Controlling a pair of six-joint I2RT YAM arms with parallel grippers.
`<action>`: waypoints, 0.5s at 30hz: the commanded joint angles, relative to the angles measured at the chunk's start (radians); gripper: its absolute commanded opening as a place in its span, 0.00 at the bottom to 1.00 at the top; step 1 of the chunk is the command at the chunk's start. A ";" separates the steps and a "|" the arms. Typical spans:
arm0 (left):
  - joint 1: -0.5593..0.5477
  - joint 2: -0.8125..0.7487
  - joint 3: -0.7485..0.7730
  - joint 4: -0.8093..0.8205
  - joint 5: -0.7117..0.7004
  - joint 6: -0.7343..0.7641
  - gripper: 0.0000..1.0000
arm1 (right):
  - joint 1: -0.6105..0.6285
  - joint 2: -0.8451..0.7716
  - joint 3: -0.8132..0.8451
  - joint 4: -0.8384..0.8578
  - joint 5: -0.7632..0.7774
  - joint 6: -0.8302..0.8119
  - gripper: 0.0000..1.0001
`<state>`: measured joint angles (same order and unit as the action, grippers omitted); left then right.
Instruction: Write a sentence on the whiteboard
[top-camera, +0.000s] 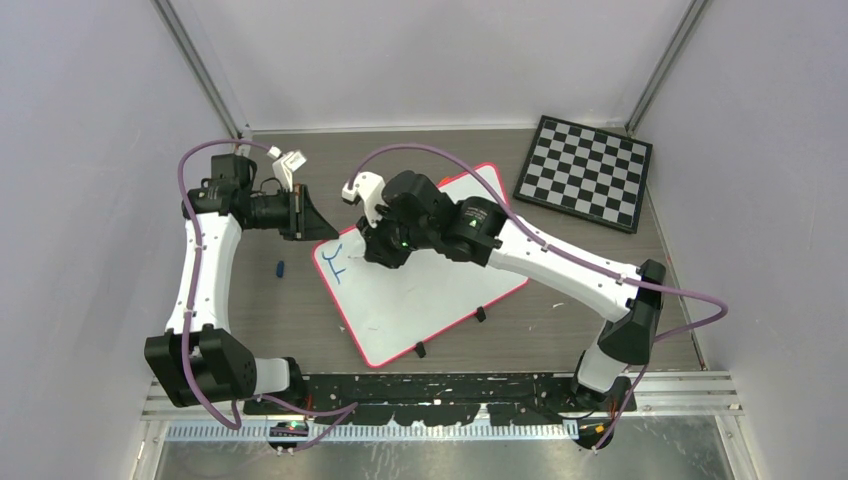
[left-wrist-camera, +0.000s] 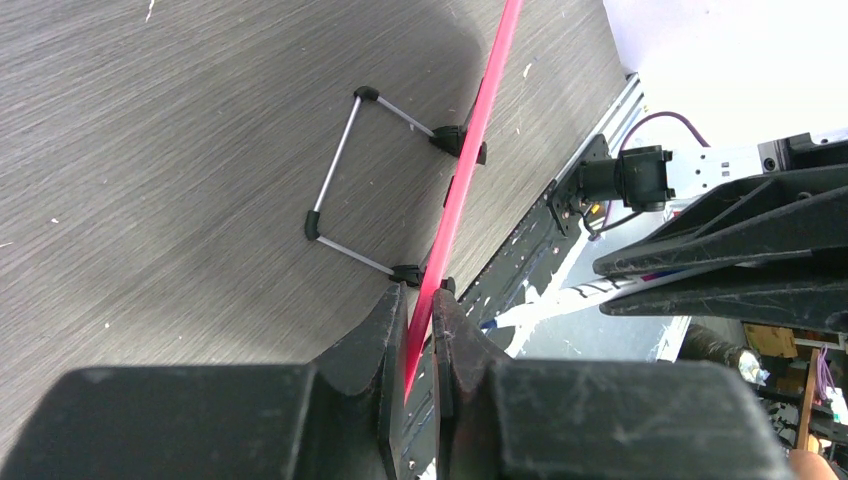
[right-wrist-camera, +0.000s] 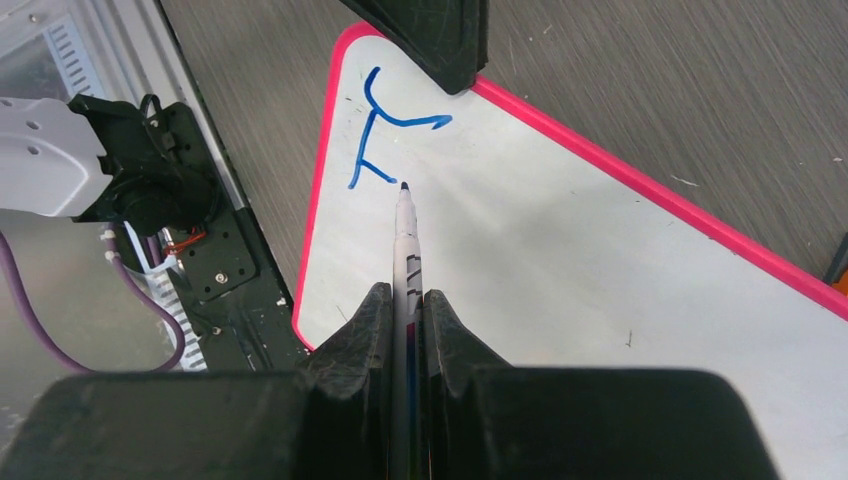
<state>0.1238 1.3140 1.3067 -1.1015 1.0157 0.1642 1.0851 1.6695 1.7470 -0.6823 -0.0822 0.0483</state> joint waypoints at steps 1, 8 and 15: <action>-0.008 -0.019 -0.007 -0.011 0.011 0.005 0.00 | 0.008 -0.003 0.018 0.039 -0.016 0.016 0.00; -0.010 -0.019 -0.006 -0.010 0.013 0.005 0.00 | 0.014 0.011 0.003 0.046 0.022 0.008 0.00; -0.010 -0.019 -0.006 -0.009 0.011 0.005 0.00 | 0.015 0.023 -0.012 0.054 0.076 0.003 0.00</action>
<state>0.1238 1.3140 1.3064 -1.1015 1.0172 0.1646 1.0977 1.6878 1.7348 -0.6758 -0.0547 0.0555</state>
